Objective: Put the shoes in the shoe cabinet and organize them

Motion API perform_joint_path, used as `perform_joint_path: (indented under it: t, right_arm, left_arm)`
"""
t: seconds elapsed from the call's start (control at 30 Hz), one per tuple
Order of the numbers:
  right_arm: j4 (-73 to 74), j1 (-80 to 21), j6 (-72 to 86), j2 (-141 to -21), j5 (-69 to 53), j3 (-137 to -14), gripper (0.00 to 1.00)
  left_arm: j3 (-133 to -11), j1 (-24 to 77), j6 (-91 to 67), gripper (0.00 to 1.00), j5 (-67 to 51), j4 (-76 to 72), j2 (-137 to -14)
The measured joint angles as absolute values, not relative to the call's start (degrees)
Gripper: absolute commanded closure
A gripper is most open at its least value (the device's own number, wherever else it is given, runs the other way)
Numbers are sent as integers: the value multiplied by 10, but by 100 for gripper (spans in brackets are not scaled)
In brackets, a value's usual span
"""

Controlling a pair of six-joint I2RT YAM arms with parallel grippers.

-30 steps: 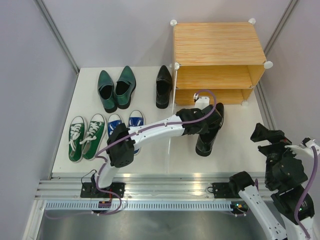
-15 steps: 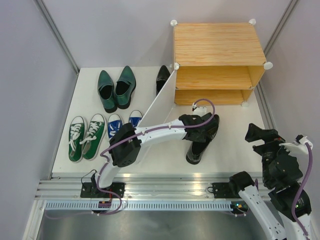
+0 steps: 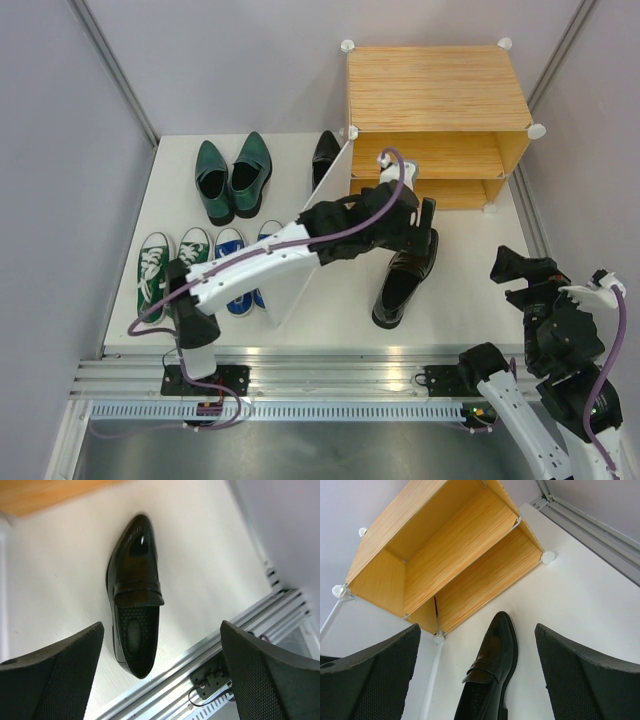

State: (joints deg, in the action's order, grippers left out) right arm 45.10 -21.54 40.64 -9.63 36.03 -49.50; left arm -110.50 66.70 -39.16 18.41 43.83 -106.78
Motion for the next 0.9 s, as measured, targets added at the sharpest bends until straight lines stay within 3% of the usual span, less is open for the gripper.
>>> perform_joint_path:
  t: [0.23,0.4,0.57,0.73,0.9]
  right_arm:
    - [433,-215,412,-147,311,-463,2]
    - [406,-216,405,-228,240,-407,2]
    - [370,-216,407,-276,184,-352,2]
    - [338,-216,411,-335,137,-308,2]
    - [313,-219,424,-388,107,-278,2]
  left_arm:
    - [-1124,667,-287,0,246,439,-911]
    - [-1065,667,-217,0,291,437,-778]
    - [-915,667,-160,0,365,416,-614]
    - [-691,667,-127,0,441,359,-457]
    - [-585,667,-122,0,479,336,-401]
